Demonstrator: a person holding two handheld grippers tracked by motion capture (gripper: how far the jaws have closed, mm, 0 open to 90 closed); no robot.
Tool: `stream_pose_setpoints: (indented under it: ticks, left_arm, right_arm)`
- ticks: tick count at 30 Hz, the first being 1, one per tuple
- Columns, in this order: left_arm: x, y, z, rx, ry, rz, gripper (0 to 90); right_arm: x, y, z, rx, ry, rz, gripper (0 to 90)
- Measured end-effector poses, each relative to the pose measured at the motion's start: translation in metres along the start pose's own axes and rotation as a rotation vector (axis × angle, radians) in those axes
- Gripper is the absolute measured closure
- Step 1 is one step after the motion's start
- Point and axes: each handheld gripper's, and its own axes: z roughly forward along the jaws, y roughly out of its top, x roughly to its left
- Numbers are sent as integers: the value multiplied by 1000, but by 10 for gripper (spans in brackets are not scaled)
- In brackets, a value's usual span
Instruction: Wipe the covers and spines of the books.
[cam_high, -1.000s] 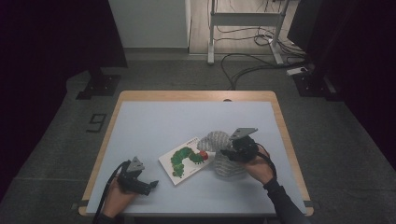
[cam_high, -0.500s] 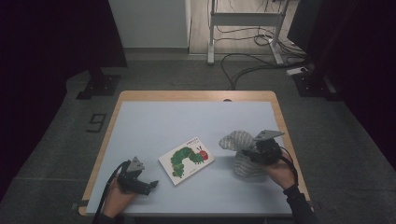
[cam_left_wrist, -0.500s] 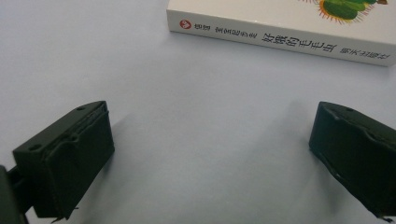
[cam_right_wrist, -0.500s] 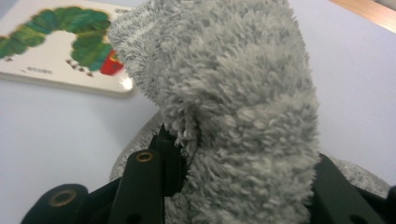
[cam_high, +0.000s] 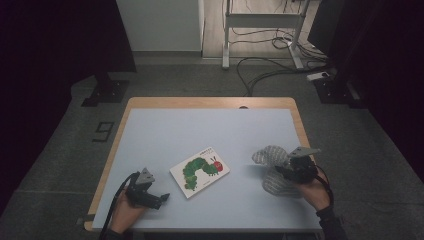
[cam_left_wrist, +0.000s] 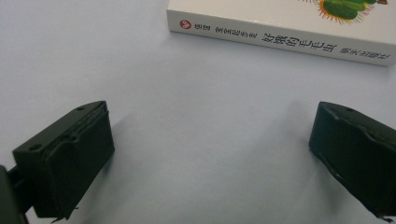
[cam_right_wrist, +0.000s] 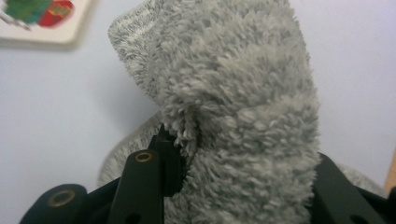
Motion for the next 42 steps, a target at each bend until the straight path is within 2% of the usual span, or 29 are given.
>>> stream_pose_setpoints:
  ticks: [8, 15, 17, 21, 23, 25, 33, 42]
  left_arm:
    - [0, 0, 0, 0, 0, 0, 0]
    - [0, 0, 0, 0, 0, 0, 0]
    - [0, 0, 0, 0, 1, 0, 0]
    - [0, 0, 0, 0, -1, 0, 0]
    - [0, 0, 0, 0, -1, 0, 0]
    - [0, 0, 0, 0, 0, 0, 0]
    - [0, 0, 0, 0, 0, 1, 0]
    - [0, 0, 0, 1, 1, 1, 0]
  right_arm:
    - [-4, -18, 14, 33, -9, 20, 584]
    - [-6, -30, 26, 47, -3, 41, 520]
    - [-8, -30, 26, 40, 11, 50, 430]
    - [-9, -28, 26, 30, 3, 70, 110]
    - [-9, -27, 24, 30, -1, 61, 84]
    - [-9, -24, 22, 27, -16, 46, 0]
    - [-10, -12, 7, 1, -60, 14, 0]
    - [-2, 5, 2, -27, -43, -21, 0]
